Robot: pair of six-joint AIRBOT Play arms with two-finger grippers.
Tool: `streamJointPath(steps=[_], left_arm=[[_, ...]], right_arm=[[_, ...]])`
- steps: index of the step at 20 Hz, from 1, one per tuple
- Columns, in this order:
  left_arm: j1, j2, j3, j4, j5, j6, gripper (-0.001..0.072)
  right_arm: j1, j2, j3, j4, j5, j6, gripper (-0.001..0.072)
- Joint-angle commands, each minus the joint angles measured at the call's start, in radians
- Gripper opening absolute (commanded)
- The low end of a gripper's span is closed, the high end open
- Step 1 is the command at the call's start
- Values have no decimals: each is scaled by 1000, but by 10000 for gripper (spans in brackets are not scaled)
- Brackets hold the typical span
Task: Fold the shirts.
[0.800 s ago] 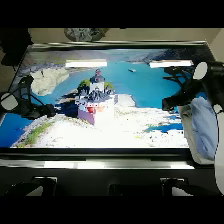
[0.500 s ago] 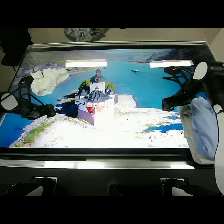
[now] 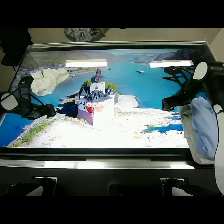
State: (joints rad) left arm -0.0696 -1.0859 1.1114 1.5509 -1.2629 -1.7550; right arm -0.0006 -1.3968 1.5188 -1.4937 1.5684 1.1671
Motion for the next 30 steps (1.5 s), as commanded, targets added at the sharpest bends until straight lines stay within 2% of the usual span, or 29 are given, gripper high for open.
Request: streamJointPath(steps=[1,6,8,10,11,12,14,17,19,20,22,25,30], left_arm=[[-1,-8,-1,0,12,0,590],[0,-36,-5,2,63,0,590],[0,-63,-6,17,195,0,607],[4,-97,-5,38,399,-1,628],[19,-124,5,37,536,-37,720],[56,-171,48,24,607,-92,720],[181,-326,223,-103,559,-116,720],[408,-586,522,-348,348,-116,720],[530,-708,651,-418,194,-131,720],[569,-740,670,-418,160,-142,720],[610,-776,668,-418,157,-129,720],[608,-834,668,-444,239,-95,720],[557,-939,669,-710,423,42,720]], right_arm=[[1,0,0,0,0,0,609],[1,0,0,-1,-152,0,608],[1,0,0,0,-228,0,608],[1,-1,0,-1,-322,0,608],[1,-1,0,-1,-366,0,608],[1,-1,0,0,-395,0,608],[1,-1,0,0,-431,0,609],[1,-1,0,0,-426,0,608],[1,-1,0,10,-402,0,608],[1,-2,0,20,-395,0,608],[1,-5,0,48,-385,0,607],[1,-6,0,72,-381,1,607],[1,-6,0,109,-378,1,606]])
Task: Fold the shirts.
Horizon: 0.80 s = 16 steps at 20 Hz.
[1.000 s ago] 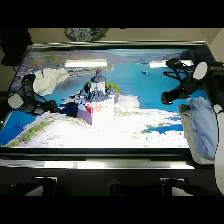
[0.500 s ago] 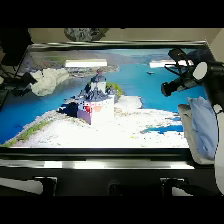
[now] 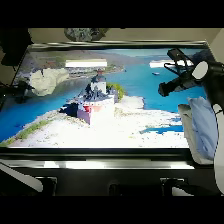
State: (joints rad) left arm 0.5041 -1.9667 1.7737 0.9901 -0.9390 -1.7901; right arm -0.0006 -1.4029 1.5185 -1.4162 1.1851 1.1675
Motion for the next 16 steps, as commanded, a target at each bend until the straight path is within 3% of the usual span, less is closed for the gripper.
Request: streamJointPath(steps=[1,5,6,8,9,11,16], left_arm=[[-29,-74,6,-187,124,98,720],[-70,-100,6,-213,214,142,716],[-76,-101,6,-213,226,141,618],[-77,-103,6,-213,221,141,131],[-75,-102,7,-225,198,141,29],[-74,-79,7,-273,152,168,29],[-146,260,7,-303,130,585,27]], right_arm=[[1,0,0,48,10,0,606],[1,0,0,101,24,0,606],[1,0,0,116,27,0,606],[1,0,0,142,38,0,606],[1,0,0,146,47,0,606],[1,0,0,141,60,-5,606],[1,74,2,-32,45,-91,607]])
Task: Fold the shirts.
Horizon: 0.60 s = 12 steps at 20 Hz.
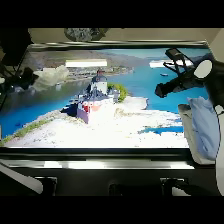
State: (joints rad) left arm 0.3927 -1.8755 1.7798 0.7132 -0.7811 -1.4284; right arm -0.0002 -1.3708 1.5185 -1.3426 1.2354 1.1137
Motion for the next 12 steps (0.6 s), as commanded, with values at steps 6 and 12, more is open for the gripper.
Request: streamJointPath(steps=[6,12], left_arm=[[-200,669,0,37,-243,303,28],[-564,782,-113,58,-603,246,28]], right_arm=[[0,272,3,-185,90,-10,607],[0,431,3,-186,441,25,607]])
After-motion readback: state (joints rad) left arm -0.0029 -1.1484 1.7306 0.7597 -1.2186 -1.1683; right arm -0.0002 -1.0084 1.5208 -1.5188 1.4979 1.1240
